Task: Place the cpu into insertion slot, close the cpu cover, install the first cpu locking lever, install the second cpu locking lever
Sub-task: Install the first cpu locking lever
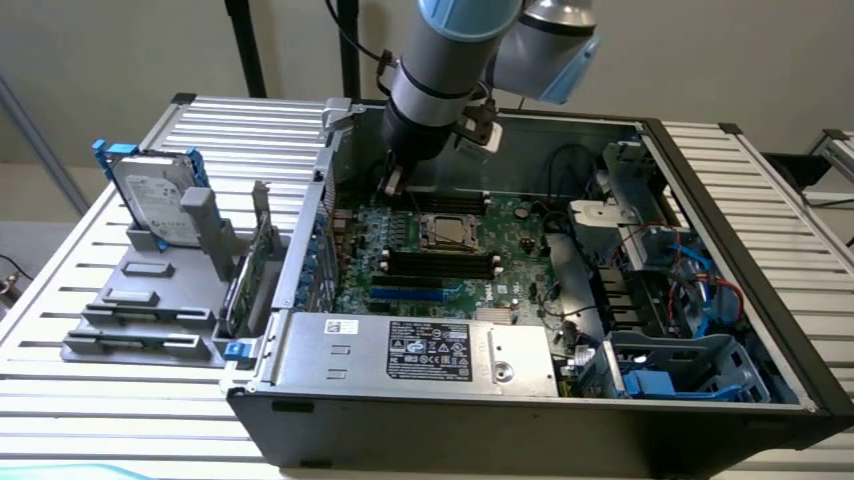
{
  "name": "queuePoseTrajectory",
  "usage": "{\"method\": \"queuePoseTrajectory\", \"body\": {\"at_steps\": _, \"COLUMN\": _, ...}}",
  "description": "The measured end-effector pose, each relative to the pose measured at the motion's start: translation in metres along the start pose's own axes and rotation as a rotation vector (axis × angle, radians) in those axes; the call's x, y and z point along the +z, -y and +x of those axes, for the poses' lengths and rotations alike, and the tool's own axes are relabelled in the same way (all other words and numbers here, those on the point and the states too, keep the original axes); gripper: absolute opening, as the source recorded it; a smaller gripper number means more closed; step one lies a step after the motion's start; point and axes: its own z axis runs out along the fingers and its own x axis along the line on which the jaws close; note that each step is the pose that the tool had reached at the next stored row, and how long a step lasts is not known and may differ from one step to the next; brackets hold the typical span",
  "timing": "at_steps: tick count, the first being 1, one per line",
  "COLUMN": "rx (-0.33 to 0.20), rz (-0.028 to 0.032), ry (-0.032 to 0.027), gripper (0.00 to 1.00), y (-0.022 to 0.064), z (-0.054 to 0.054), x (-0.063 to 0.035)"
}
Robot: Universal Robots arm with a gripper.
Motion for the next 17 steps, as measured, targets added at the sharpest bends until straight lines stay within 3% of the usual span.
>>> {"method": "queuePoseTrajectory", "body": {"at_steps": 17, "rx": 0.140, "rz": -0.0151, "ry": -0.1234, "gripper": 0.11, "y": 0.0034, "z": -0.0010, "x": 0.0007}}
